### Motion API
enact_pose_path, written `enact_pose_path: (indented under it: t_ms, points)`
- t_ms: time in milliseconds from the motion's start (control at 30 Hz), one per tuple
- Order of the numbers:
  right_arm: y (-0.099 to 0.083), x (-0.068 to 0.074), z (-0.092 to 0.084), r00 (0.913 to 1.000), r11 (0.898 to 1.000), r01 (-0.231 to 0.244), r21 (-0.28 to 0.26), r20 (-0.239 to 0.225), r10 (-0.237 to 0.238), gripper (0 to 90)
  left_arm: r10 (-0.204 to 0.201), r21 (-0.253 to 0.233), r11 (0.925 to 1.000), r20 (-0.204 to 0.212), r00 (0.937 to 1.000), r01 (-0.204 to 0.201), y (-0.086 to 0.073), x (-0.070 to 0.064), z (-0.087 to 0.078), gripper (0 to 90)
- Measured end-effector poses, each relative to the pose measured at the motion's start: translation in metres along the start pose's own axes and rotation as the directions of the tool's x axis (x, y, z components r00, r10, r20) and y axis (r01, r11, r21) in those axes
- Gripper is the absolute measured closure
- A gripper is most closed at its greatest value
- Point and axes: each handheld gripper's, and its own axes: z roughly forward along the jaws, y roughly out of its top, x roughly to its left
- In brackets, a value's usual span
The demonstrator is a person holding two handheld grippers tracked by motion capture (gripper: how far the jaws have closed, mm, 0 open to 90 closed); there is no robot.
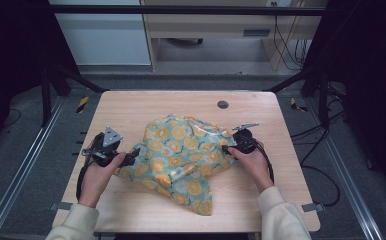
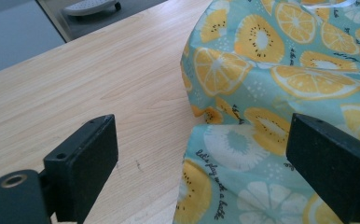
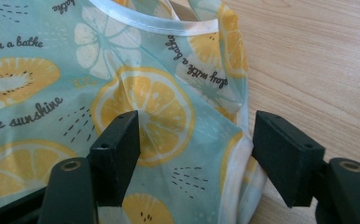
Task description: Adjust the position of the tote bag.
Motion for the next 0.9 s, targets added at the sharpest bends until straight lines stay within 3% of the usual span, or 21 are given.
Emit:
enact_pose_path:
  t_ms: [400, 667, 700, 900]
  points:
    - [-0.001, 0.002, 0.005, 0.9998, 1.000, 0.019, 0.015, -0.001, -0.019, 44.7, -0.003, 0.011, 0.9999, 0.017, 0.9999, 0.002, 0.010, -0.007, 0.017, 9.0]
    - [-0.001, 0.006, 0.003, 0.9987, 0.999, 0.052, 0.016, -0.006, -0.051, 63.8, 0.011, 0.018, 0.9998, 0.015, 0.9998, -0.011, 0.015, -0.008, 0.020, 9.0]
    - [-0.002, 0.009, 0.003, 0.9979, 0.998, 0.064, 0.009, -0.007, -0.064, 70.0, 0.010, 0.019, 0.9998, 0.013, 0.9999, -0.011, 0.016, -0.008, 0.021, 9.0]
    - [-0.001, 0.014, 0.002, 0.9958, 0.997, 0.072, -0.021, -0.055, -0.073, 88.9, -0.010, 0.025, 0.9996, 0.019, 0.9998, 0.009, 0.019, -0.004, 0.029, 9.0]
